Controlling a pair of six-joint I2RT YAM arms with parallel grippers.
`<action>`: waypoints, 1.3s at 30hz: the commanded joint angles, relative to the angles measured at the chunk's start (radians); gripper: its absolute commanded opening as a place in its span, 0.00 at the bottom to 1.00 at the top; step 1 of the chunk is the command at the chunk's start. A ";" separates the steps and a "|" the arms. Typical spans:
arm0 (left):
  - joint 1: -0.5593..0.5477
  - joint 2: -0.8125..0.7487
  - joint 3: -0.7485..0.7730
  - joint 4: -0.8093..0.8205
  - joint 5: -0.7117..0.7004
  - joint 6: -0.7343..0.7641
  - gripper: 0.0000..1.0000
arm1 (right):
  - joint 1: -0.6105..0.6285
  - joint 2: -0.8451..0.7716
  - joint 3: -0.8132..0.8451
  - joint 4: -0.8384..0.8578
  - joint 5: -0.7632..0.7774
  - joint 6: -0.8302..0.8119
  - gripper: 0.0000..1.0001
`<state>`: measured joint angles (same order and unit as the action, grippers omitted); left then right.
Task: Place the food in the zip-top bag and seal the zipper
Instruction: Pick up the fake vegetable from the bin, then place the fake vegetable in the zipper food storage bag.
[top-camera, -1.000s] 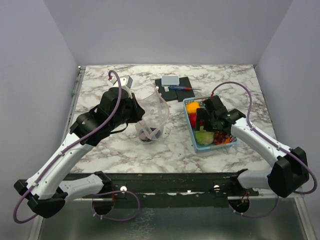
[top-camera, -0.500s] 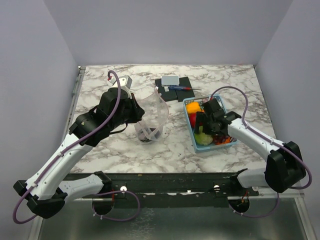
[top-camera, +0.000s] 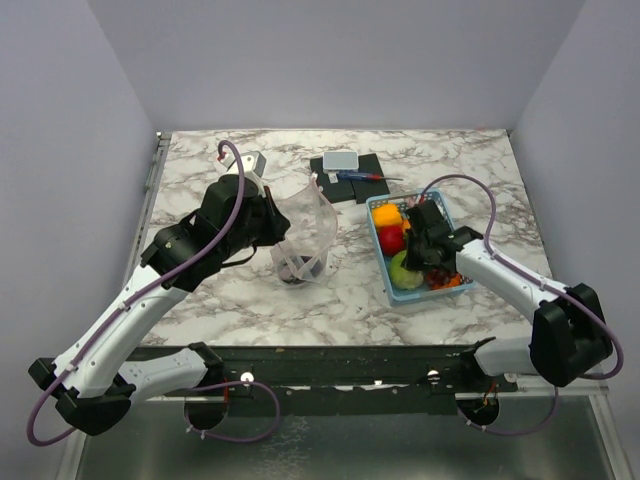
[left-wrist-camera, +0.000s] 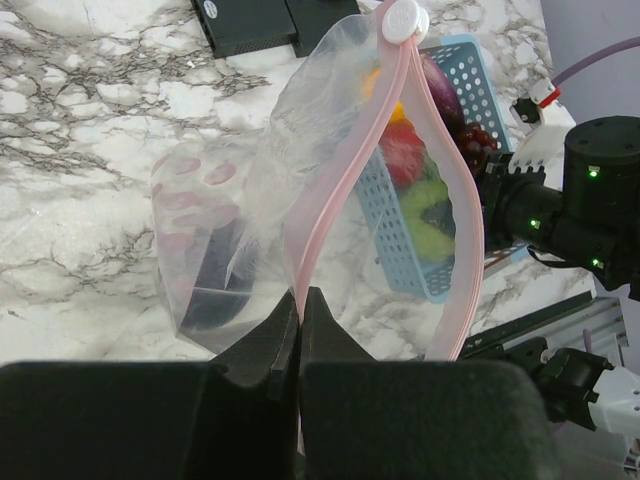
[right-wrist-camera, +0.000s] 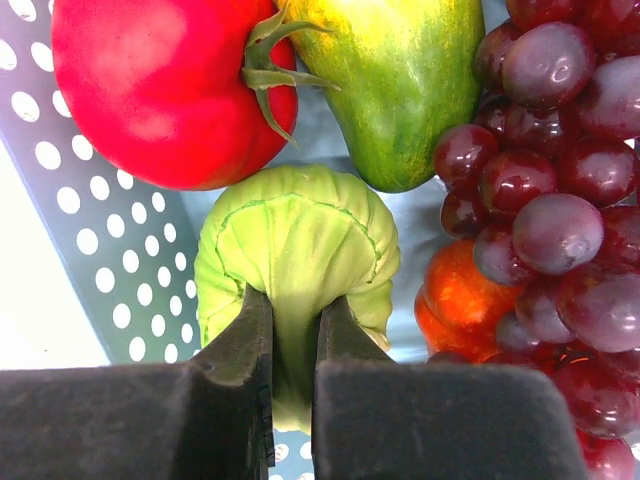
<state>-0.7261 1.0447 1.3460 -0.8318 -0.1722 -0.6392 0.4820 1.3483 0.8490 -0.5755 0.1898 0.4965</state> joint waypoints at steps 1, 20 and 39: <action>0.005 0.003 0.004 0.025 -0.004 0.005 0.00 | -0.003 -0.038 -0.010 -0.053 0.018 -0.026 0.01; 0.005 0.007 -0.007 0.035 -0.002 0.010 0.00 | -0.002 -0.212 0.345 -0.215 0.013 -0.159 0.01; 0.004 0.011 -0.007 0.035 0.008 0.003 0.00 | 0.044 -0.182 0.719 -0.096 -0.563 -0.211 0.01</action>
<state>-0.7261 1.0531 1.3441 -0.8165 -0.1722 -0.6388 0.5030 1.1500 1.5127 -0.7544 -0.2005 0.2687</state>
